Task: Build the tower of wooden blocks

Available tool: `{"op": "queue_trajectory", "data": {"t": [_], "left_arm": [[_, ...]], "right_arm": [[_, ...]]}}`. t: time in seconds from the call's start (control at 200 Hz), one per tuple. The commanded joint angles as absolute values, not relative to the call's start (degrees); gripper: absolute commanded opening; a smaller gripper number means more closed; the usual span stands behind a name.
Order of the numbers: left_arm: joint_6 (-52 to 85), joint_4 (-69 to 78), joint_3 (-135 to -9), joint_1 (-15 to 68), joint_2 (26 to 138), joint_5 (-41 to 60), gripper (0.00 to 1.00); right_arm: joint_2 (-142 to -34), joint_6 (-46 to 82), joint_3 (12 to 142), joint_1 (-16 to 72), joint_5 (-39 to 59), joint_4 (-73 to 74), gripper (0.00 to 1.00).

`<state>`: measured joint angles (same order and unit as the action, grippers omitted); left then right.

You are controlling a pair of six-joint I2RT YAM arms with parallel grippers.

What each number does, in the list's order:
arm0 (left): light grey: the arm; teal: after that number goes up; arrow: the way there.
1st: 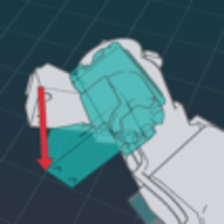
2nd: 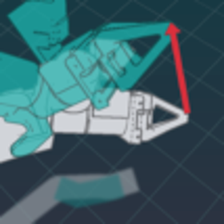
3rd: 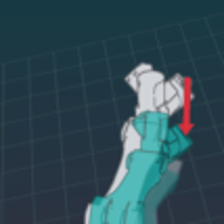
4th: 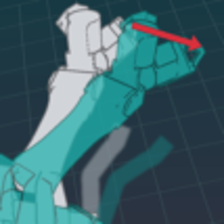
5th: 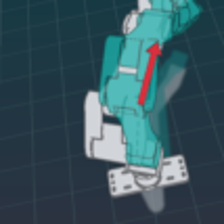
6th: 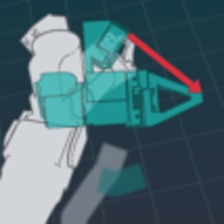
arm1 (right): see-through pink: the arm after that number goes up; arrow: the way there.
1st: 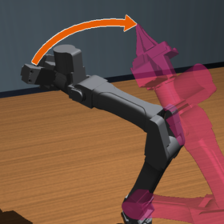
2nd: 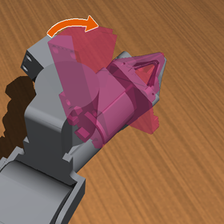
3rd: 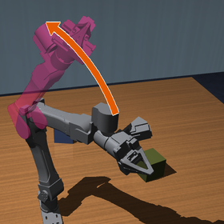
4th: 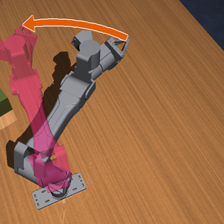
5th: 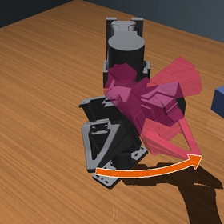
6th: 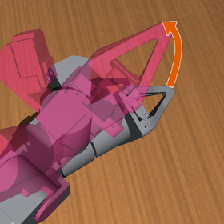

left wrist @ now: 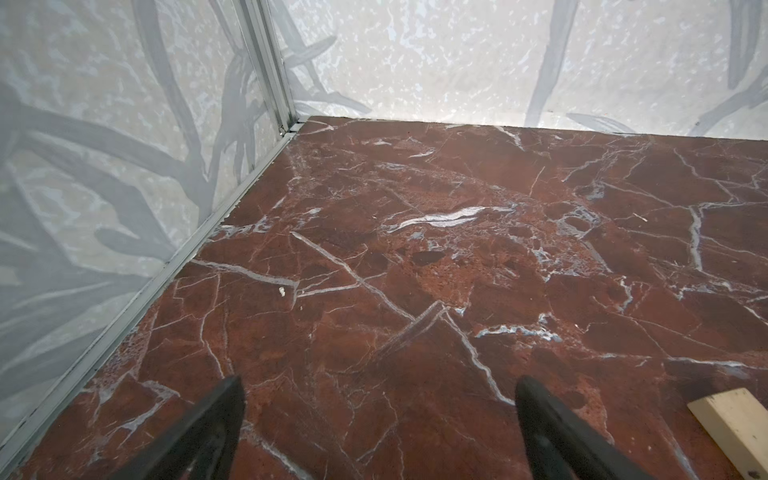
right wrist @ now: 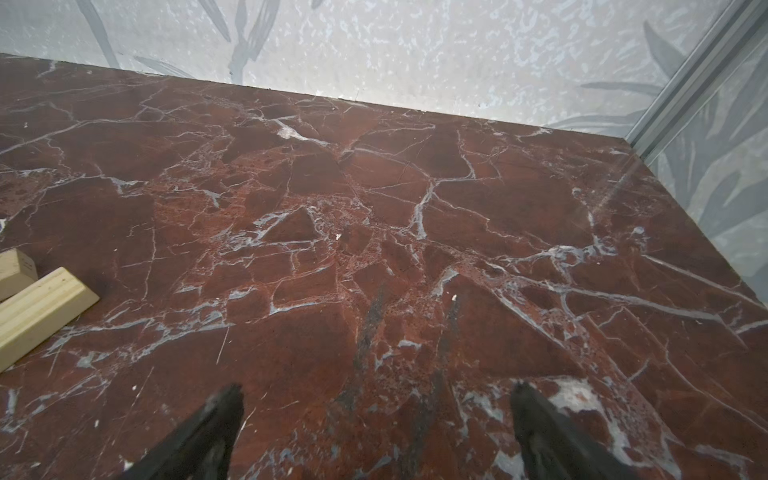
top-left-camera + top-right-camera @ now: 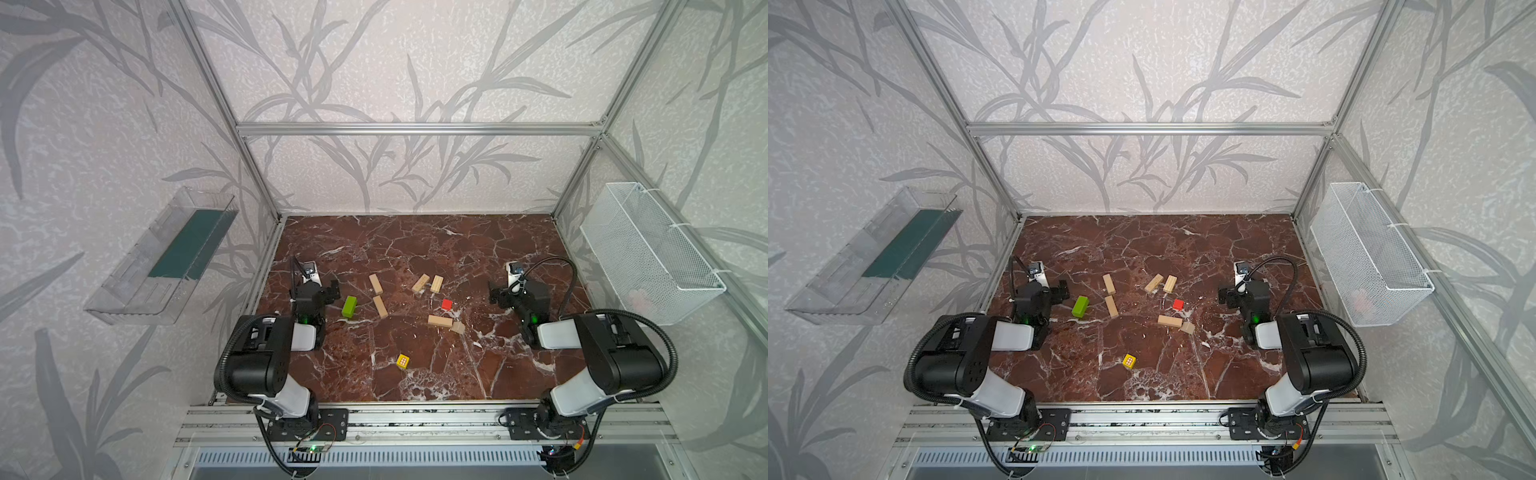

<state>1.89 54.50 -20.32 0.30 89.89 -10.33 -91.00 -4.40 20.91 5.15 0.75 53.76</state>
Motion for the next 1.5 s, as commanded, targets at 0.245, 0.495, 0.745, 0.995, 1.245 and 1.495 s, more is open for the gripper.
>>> {"op": "queue_trajectory", "data": {"t": [0.245,0.495,0.745,0.995,1.245,1.495], "left_arm": [[1.14,54.84,-21.37,-0.15,90.00,-9.49,0.99],[1.14,54.89,-21.40,-0.16,89.99,-9.51,0.99],[1.14,54.87,-21.36,-0.10,89.96,-9.54,0.99],[1.14,55.13,-21.18,-0.08,90.01,-9.80,0.99],[1.60,54.99,-19.89,0.00,86.47,-11.18,0.99],[2.53,46.43,-19.61,0.04,76.11,-12.84,0.99]], "right_arm": [[-90.78,-4.75,21.59,5.32,1.10,55.75,0.99],[-90.78,-4.75,21.57,5.33,1.06,55.77,0.99],[-90.79,-4.79,21.62,5.36,1.08,55.78,0.99],[-90.78,-4.75,21.53,5.36,1.05,55.77,0.99],[-89.47,-4.51,20.01,5.45,0.19,57.56,0.99],[-81.72,-3.61,20.99,5.89,-2.78,48.72,0.99]]}}
